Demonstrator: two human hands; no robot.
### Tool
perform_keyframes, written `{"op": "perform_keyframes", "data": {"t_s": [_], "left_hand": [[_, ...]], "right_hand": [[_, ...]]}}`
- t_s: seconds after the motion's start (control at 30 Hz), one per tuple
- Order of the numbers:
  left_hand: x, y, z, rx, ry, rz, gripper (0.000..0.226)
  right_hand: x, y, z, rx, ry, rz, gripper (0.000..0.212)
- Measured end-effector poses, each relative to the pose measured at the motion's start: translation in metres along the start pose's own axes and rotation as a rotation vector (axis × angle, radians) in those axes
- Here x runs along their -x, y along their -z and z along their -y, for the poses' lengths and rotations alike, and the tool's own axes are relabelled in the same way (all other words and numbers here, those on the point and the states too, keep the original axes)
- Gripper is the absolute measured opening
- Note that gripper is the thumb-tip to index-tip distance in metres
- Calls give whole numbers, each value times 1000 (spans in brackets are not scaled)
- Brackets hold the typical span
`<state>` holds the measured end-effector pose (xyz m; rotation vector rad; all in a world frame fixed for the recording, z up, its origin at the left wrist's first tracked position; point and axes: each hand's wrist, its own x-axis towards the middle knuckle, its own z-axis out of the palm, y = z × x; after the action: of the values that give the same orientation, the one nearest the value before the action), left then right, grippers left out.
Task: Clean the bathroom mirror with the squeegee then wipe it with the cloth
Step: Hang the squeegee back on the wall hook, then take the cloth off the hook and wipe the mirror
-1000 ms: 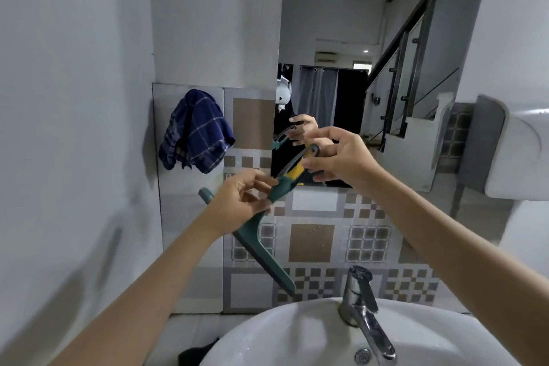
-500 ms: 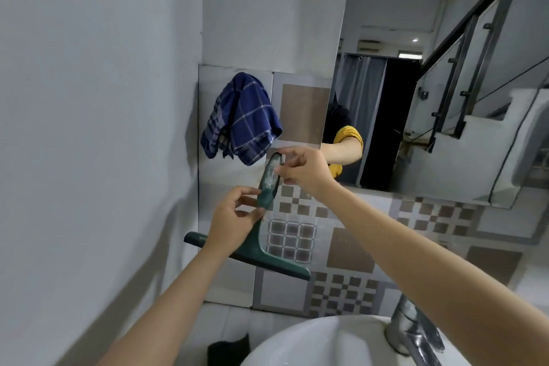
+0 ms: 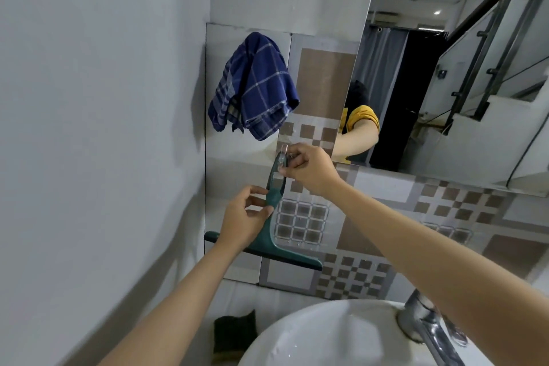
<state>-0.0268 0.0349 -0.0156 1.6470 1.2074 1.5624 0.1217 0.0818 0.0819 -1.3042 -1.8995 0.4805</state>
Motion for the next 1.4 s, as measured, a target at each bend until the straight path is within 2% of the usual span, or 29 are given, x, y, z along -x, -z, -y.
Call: {"op": "perform_keyframes", "data": {"t_s": [0.07, 0.17, 0.3, 0.43, 0.5, 0.57, 0.67, 0.77, 0.93, 1.07, 1.17, 1.23, 1.4], "left_hand": [[-1, 1, 1, -22, 1, 18, 22], [-3, 7, -7, -46, -45, -2, 26], [-14, 18, -48, 42, -129, -194, 29], [-34, 31, -97, 185, -185, -401, 26], [-43, 36, -118, 388, -49, -401, 25], [-51, 40, -129, 545, 132, -301, 27], [-58, 41, -132, 587, 271, -146, 34], [-60, 40, -137, 644, 249, -114, 39], [-56, 40, -145, 623, 197, -53, 36], [-48, 50, -159, 538, 189, 75, 46], [-38, 52, -172, 544, 159, 191, 53], [-28, 50, -178, 585, 141, 204, 53], [-1, 35, -188, 640, 173, 240, 52]], "right_hand": [[2, 5, 7, 90, 31, 2, 44], [4, 16, 23, 114, 97, -141, 31], [-5, 34, 61, -86, 211, -391, 8], [-28, 50, 104, -39, 307, -461, 10], [-44, 55, 119, -38, 290, -424, 20], [-58, 58, 131, -18, 255, -368, 30], [-70, 60, 143, 3, 196, -269, 39], [-76, 61, 154, 12, 164, -181, 43], [-80, 69, 176, -122, 206, -163, 22], [-70, 84, 192, -197, 309, -160, 19], [-58, 98, 199, -155, 341, -121, 18], [-47, 108, 199, -111, 287, -79, 19], [-5, 144, 193, 110, 124, 183, 25]]}}
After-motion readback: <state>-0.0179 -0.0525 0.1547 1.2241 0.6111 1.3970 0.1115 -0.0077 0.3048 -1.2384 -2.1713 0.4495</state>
